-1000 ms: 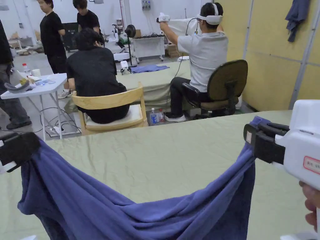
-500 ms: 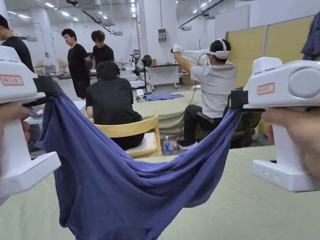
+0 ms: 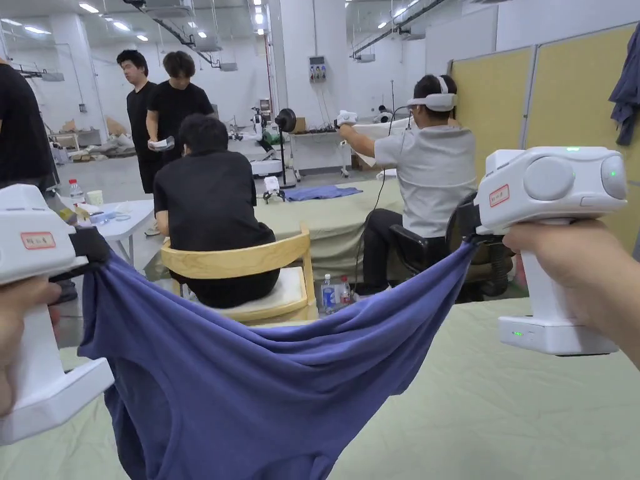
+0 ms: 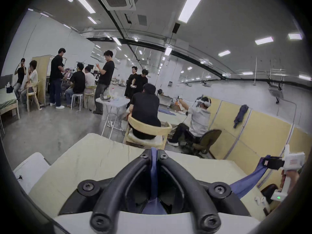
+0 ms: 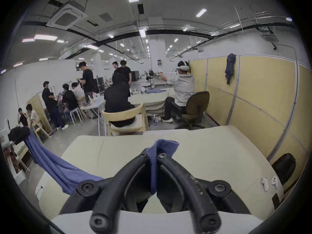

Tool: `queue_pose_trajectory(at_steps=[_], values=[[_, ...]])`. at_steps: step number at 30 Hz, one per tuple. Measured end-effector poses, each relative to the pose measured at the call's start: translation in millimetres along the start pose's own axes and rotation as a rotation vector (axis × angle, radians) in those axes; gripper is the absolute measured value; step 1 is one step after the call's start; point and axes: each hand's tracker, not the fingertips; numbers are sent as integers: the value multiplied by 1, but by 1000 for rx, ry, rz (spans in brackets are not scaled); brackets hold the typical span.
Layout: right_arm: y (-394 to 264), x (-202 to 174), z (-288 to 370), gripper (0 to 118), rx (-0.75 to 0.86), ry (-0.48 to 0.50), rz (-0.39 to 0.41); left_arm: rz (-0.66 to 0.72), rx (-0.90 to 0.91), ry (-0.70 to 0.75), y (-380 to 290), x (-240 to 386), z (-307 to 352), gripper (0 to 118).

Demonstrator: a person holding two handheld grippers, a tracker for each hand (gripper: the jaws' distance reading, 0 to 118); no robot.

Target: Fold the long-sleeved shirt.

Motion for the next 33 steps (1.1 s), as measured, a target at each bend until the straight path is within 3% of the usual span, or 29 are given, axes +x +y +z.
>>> queue_pose_trajectory(at_steps=[8,11,14,21,27,33], values=[[-155,22,-103,8,-295,-50,11,-36,-276,108,-156,-37,-72,3],[-211,29,-116,8,-375,-40,-3,7,-365,101,-203,-51,-74,3],[-253,39,-115,8,-418,-31,15,-48,-406,95,-231,-57,-58,3],[-322,49,-29,8,-429,22,62,-94,-461,60,-250,-70,37,3],[-375,49,73,8,-430,36,81,-16,-487,73,-263,-79,137,3],[-436,55,146,8,-504,44,146,-98,-559,81,-306,-90,221,3]])
